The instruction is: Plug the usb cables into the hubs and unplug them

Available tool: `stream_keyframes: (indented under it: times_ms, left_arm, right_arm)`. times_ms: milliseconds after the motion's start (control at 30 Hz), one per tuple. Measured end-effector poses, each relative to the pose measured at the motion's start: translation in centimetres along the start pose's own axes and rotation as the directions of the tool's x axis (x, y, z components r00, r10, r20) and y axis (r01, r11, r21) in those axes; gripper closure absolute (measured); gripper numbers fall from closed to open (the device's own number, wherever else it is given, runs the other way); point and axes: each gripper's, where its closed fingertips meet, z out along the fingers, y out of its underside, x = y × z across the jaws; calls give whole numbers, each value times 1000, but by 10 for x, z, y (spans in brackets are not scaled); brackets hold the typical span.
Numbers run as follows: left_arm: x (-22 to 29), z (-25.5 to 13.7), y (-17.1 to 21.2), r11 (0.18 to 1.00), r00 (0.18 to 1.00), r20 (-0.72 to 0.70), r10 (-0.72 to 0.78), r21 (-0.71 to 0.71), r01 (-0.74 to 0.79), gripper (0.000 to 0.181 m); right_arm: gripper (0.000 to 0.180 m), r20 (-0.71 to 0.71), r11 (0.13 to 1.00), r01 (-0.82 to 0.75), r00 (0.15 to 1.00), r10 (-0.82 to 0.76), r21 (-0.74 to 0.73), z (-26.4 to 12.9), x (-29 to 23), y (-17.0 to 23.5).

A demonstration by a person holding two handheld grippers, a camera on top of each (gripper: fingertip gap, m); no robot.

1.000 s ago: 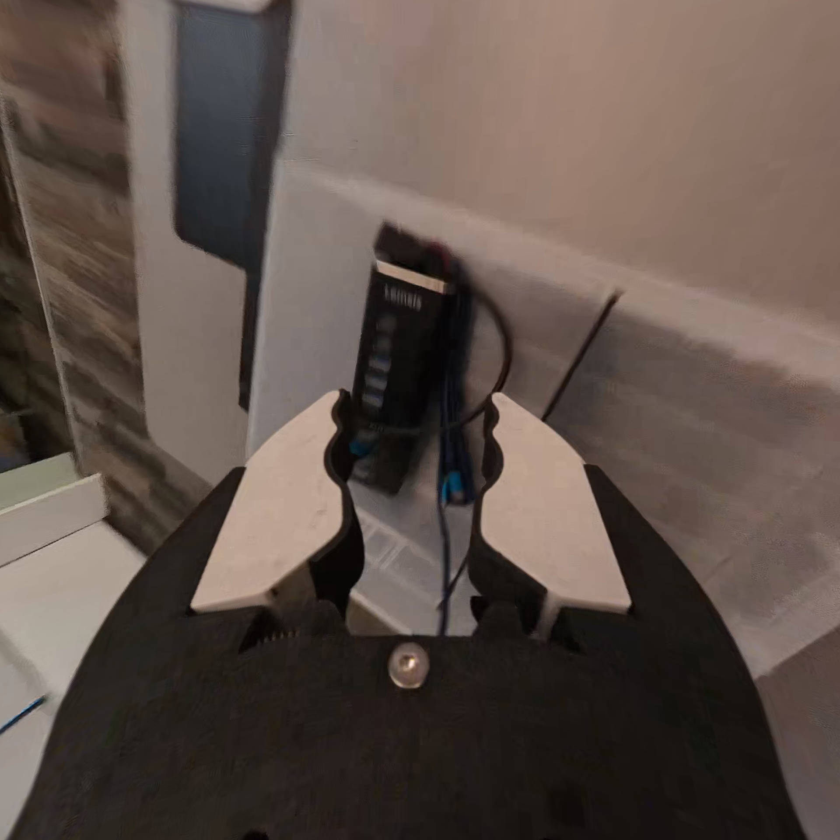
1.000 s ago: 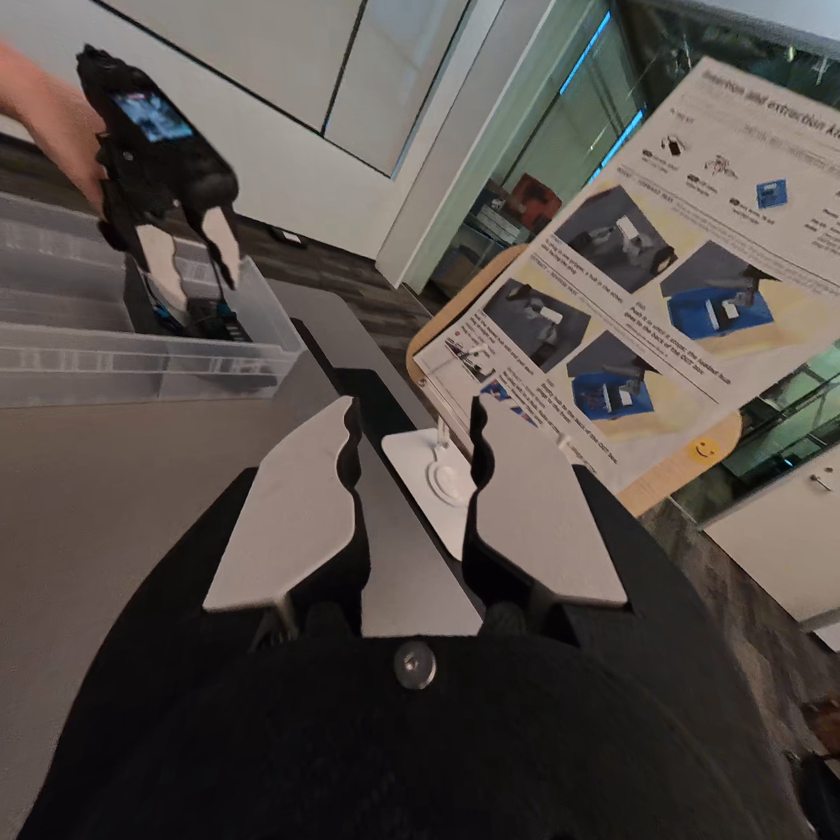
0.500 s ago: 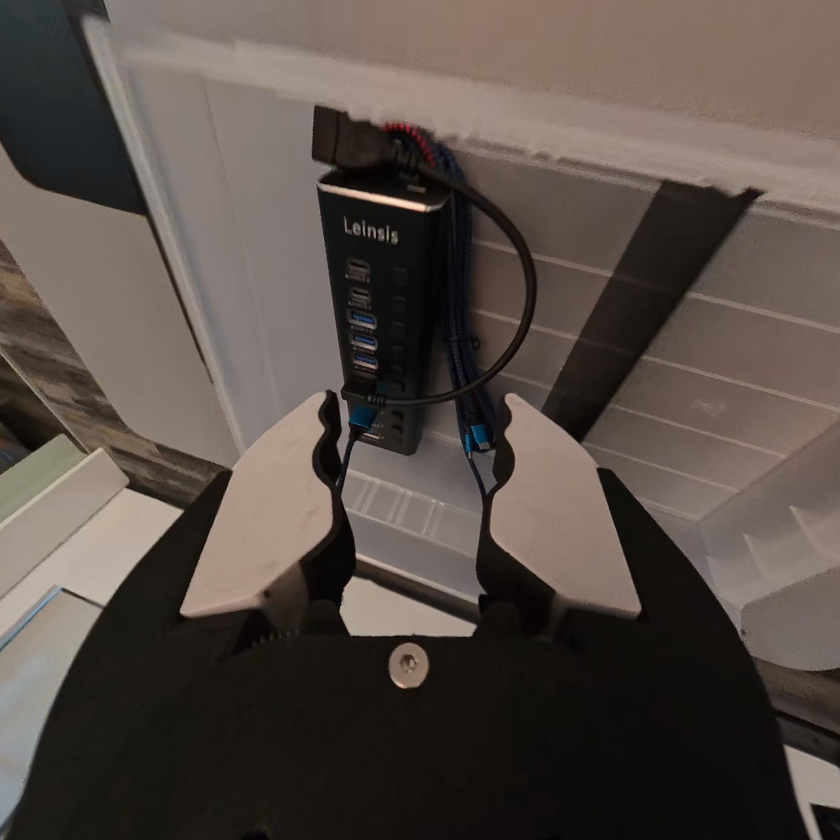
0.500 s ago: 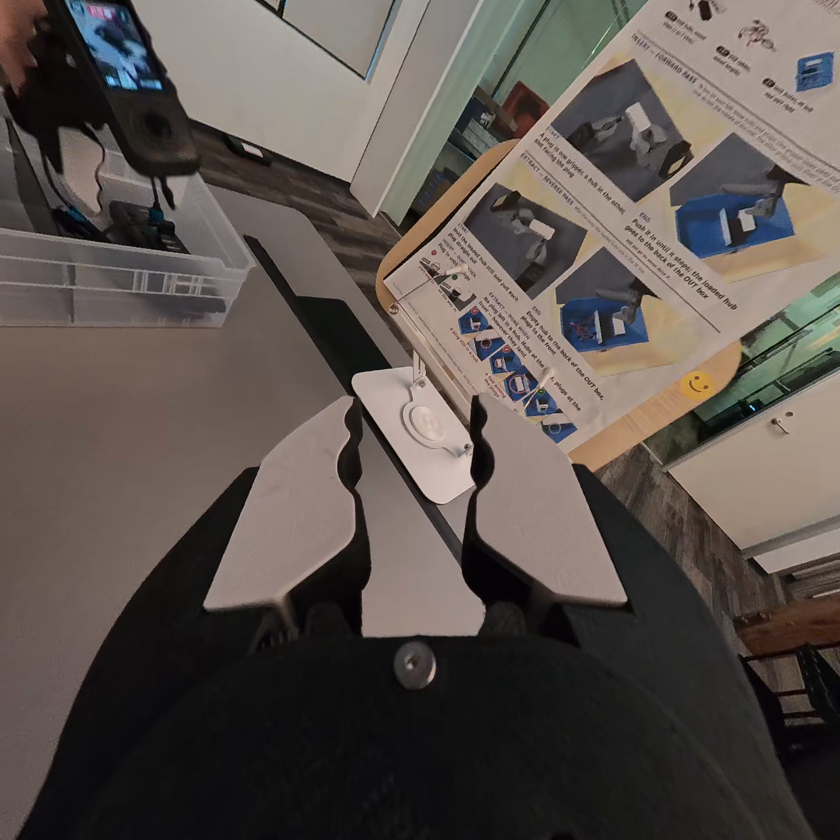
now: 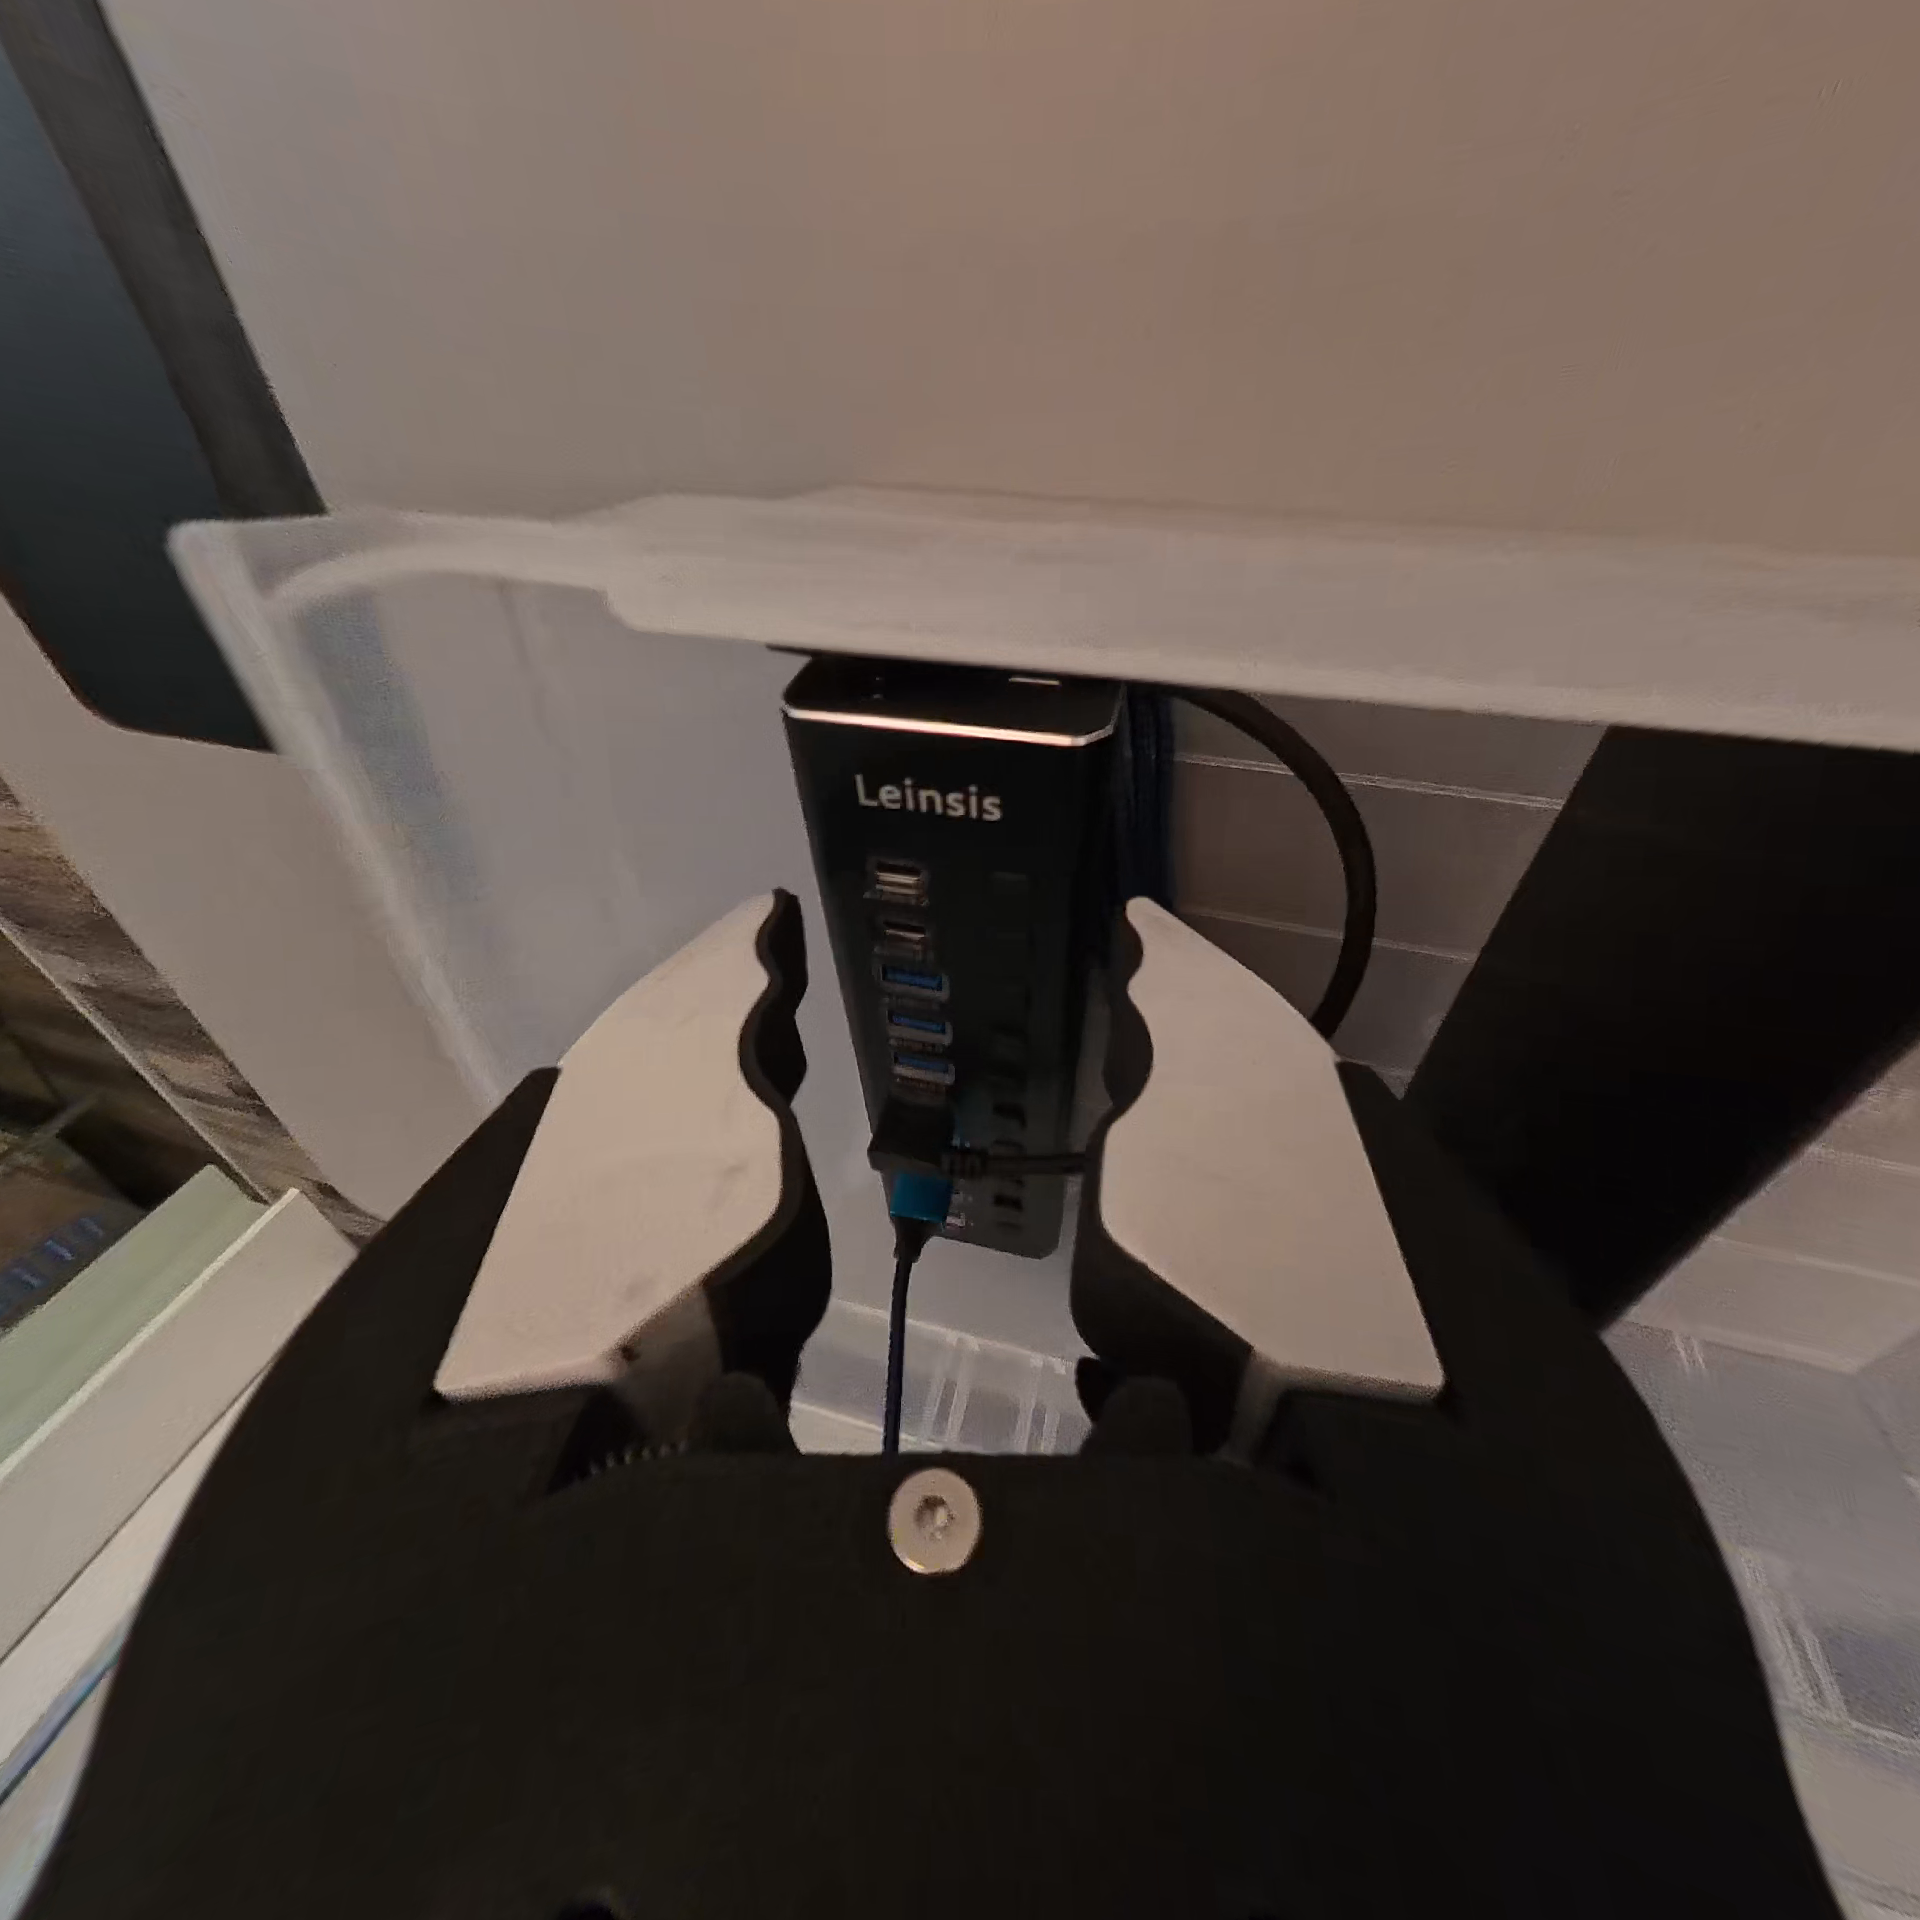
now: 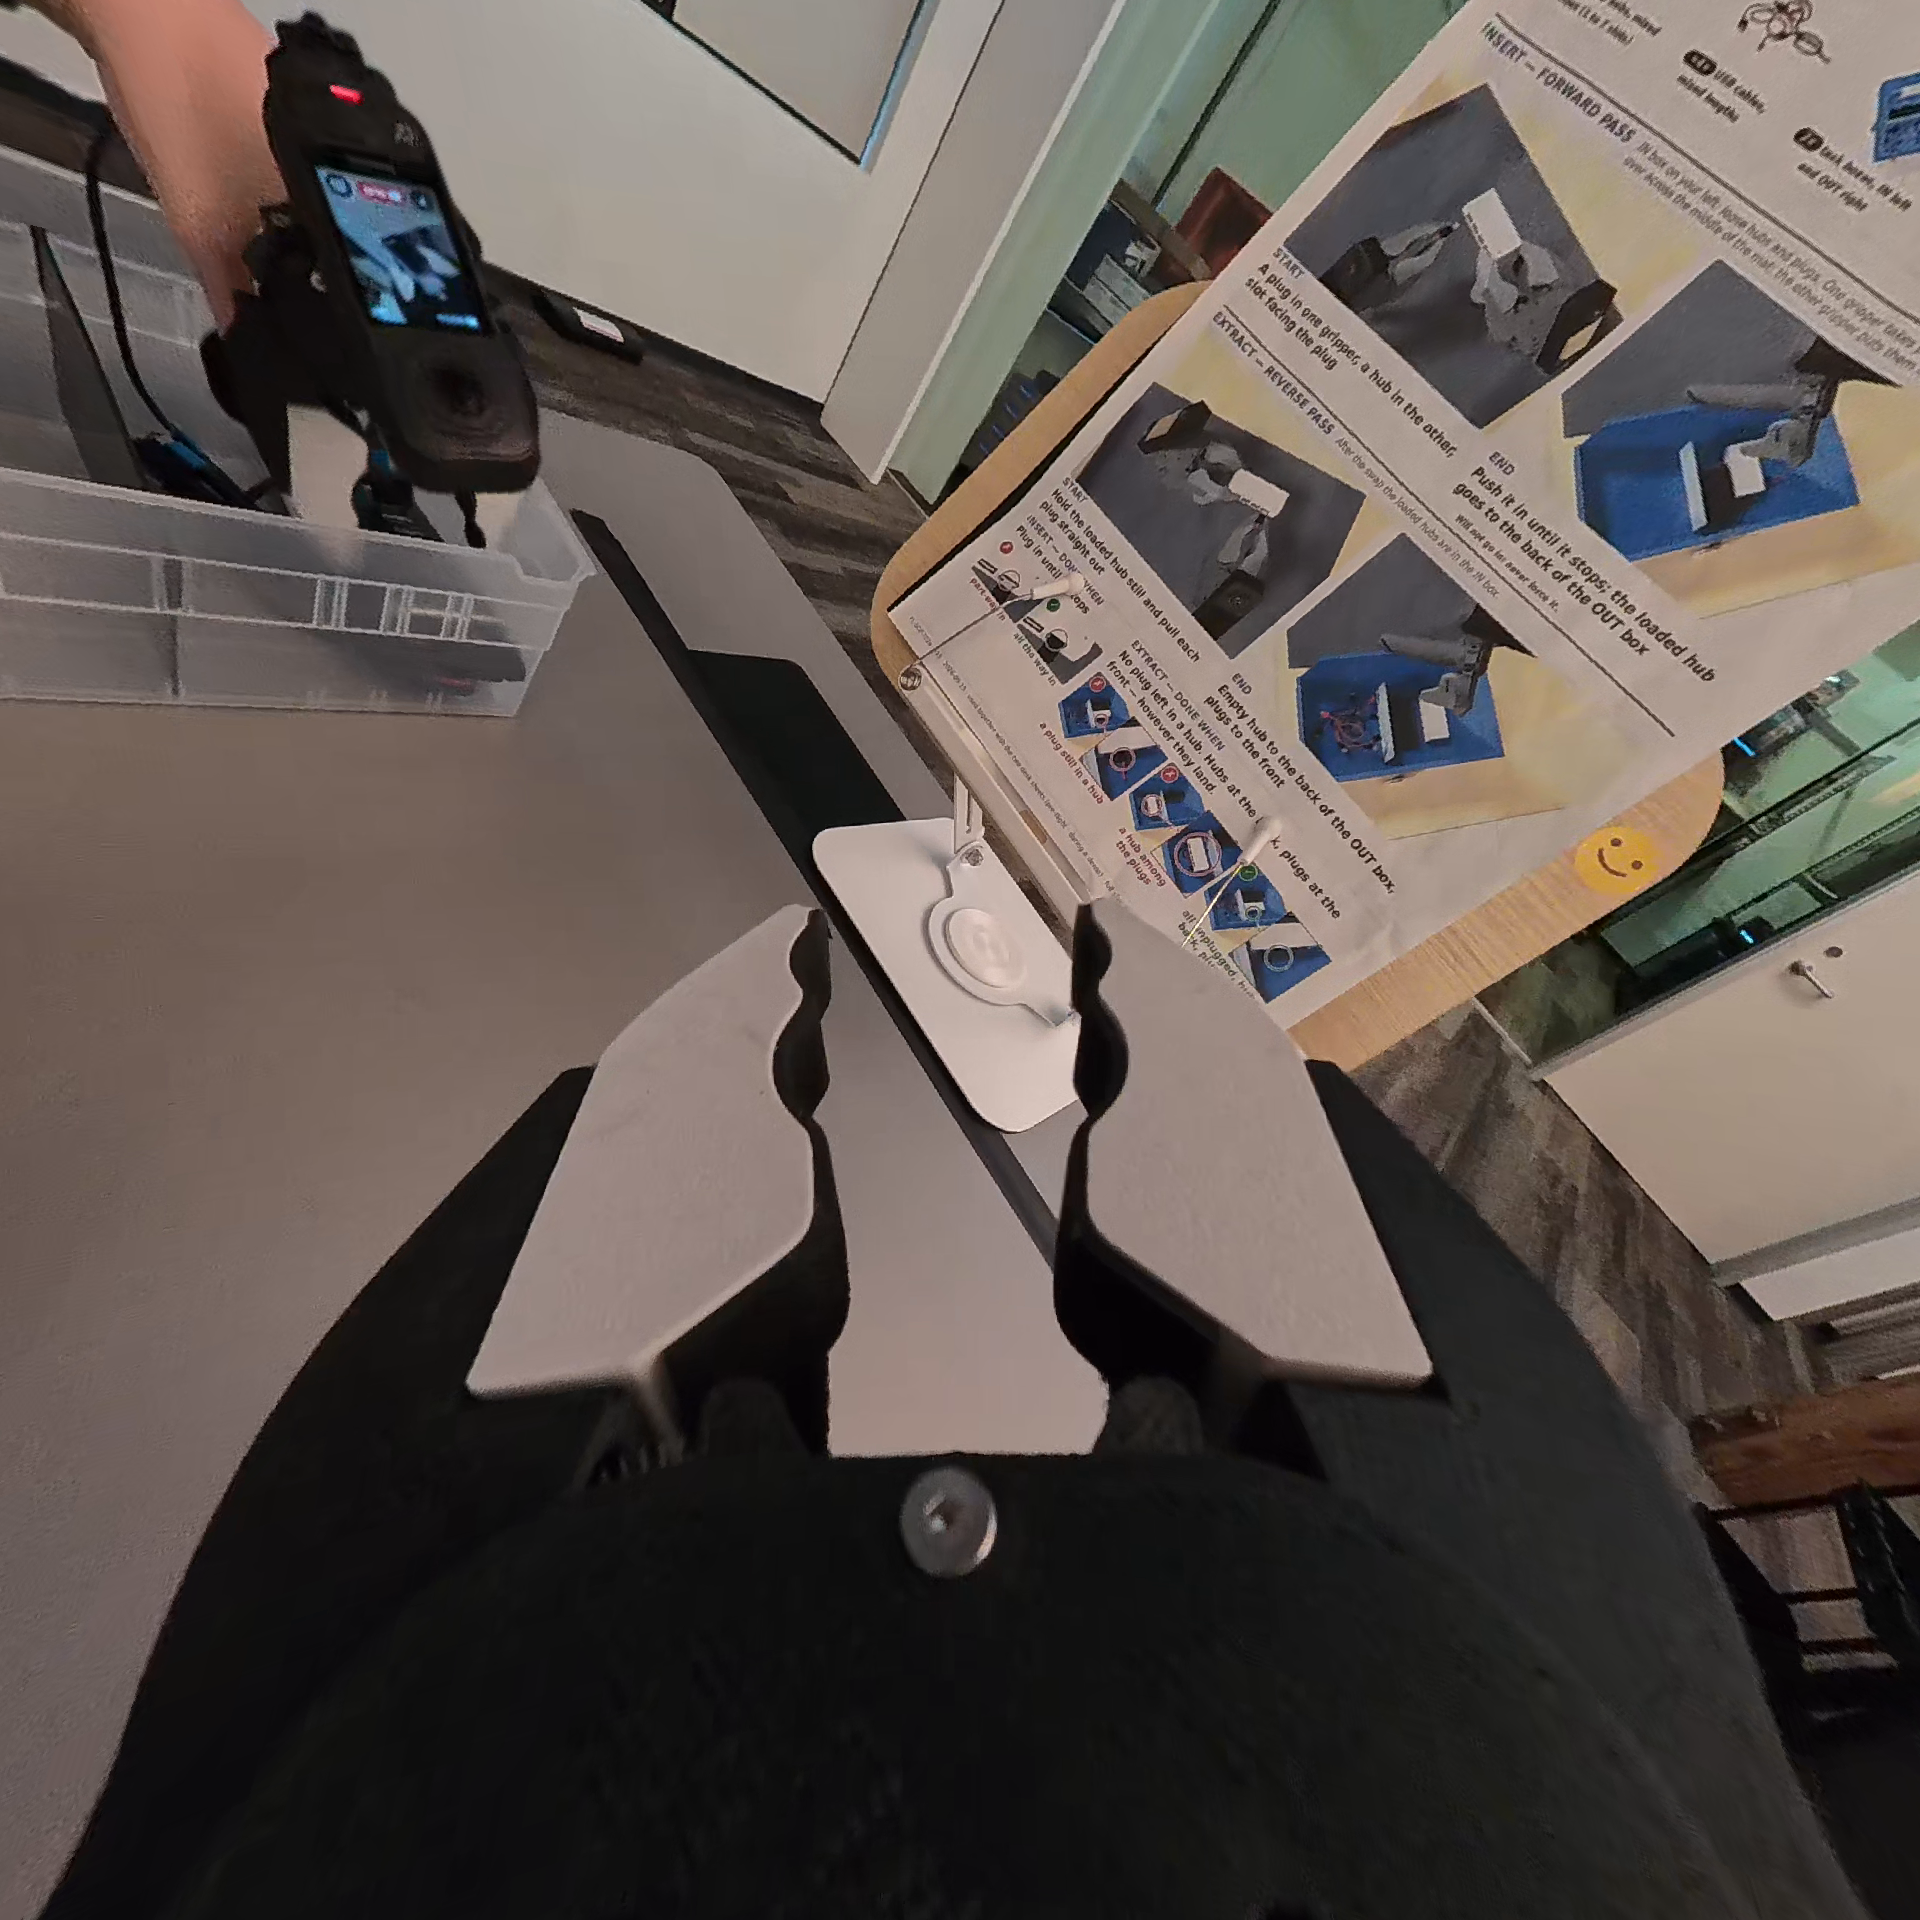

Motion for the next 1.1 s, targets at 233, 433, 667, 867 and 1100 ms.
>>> stream_keyframes:
  times_ms: [233, 433, 667, 867, 1100]
  left_arm:
    - [0, 10, 2, 999, 1000, 19, -12, 40, 11, 123]
    - [-2, 17, 2, 995, 995, 87, -42, 92, 34, 116]
    - [-5, 18, 2, 993, 991, 122, -61, 110, 48, 118]
    - [-8, 17, 3, 995, 988, 135, -74, 75, 64, 126]
    - [-4, 13, 3, 991, 984, 146, -103, 101, 88, 126]
  right_arm:
    - [135, 29, 999, 25, 999, -24, -29, 6, -7, 6]
    - [136, 61, 999, 40, 997, -38, -28, 10, -16, 4]
    - [138, 70, 998, 62, 996, -60, -28, 10, -22, 1]
    - [138, 81, 996, 79, 994, -75, -49, 12, -24, 6]
    - [138, 110, 996, 74, 992, -68, -54, 17, -29, 10]
